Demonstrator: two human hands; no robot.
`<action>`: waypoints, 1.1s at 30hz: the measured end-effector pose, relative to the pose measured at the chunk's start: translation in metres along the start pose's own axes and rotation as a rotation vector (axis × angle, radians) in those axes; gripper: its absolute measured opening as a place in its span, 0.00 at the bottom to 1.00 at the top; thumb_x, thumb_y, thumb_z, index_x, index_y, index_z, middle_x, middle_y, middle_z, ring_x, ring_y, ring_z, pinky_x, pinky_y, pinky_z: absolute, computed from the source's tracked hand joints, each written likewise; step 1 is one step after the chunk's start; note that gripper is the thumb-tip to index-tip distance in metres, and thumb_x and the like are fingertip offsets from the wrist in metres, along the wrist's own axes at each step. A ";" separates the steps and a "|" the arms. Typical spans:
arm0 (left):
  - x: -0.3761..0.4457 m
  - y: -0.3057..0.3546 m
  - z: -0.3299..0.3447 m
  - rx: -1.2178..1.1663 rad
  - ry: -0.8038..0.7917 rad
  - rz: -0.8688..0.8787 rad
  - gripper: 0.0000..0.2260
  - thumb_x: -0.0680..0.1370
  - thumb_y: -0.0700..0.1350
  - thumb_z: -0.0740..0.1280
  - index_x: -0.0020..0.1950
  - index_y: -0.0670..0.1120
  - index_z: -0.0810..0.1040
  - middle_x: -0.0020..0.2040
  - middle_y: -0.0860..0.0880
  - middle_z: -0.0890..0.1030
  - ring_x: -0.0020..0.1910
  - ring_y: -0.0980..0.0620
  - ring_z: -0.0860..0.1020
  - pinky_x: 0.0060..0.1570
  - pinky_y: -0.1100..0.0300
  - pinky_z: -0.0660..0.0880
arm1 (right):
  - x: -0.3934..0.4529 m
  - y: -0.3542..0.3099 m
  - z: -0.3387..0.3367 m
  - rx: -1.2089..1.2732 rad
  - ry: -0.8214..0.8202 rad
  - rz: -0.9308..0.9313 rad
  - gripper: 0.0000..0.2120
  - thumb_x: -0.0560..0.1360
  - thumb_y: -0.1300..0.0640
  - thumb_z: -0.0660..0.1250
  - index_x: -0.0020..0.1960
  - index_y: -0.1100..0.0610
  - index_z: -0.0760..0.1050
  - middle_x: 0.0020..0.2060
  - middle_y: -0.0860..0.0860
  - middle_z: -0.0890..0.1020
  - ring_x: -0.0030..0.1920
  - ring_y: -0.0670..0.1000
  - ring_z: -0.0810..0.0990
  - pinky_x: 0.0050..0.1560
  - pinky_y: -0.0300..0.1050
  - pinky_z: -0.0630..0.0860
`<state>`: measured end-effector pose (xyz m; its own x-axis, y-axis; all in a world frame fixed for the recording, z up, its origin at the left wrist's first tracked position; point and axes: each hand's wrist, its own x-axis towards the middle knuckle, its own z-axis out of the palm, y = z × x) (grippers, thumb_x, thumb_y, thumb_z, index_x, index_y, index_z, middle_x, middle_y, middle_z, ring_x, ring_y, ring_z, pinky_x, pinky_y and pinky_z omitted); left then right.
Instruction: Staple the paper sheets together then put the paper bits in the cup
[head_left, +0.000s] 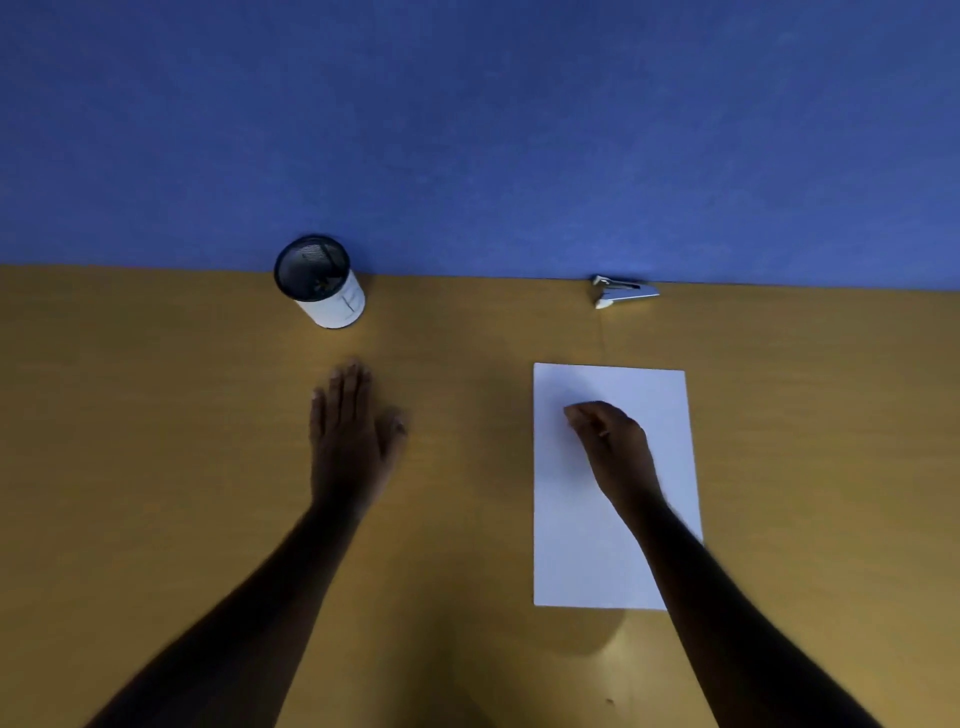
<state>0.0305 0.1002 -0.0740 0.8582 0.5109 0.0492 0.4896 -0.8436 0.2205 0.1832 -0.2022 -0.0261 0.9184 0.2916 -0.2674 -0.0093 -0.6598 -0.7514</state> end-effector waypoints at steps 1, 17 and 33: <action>0.000 -0.001 0.000 -0.005 -0.014 -0.004 0.34 0.84 0.59 0.56 0.85 0.41 0.60 0.87 0.42 0.61 0.86 0.40 0.58 0.85 0.39 0.55 | -0.006 0.007 -0.006 -0.020 0.016 -0.008 0.11 0.83 0.51 0.66 0.60 0.52 0.82 0.55 0.46 0.84 0.55 0.47 0.81 0.50 0.36 0.72; -0.076 0.078 0.006 -0.069 -0.135 0.274 0.31 0.87 0.58 0.55 0.84 0.41 0.64 0.86 0.41 0.62 0.86 0.38 0.60 0.82 0.39 0.63 | -0.084 0.106 -0.055 -0.612 0.093 -0.208 0.37 0.83 0.39 0.54 0.82 0.62 0.55 0.81 0.57 0.60 0.81 0.58 0.60 0.79 0.57 0.62; -0.076 0.097 -0.014 0.027 -0.109 0.343 0.33 0.85 0.60 0.55 0.84 0.40 0.65 0.85 0.41 0.65 0.83 0.38 0.65 0.84 0.52 0.45 | -0.077 0.101 -0.081 -0.635 0.037 -0.244 0.40 0.82 0.33 0.47 0.84 0.59 0.47 0.83 0.55 0.52 0.83 0.56 0.52 0.81 0.56 0.58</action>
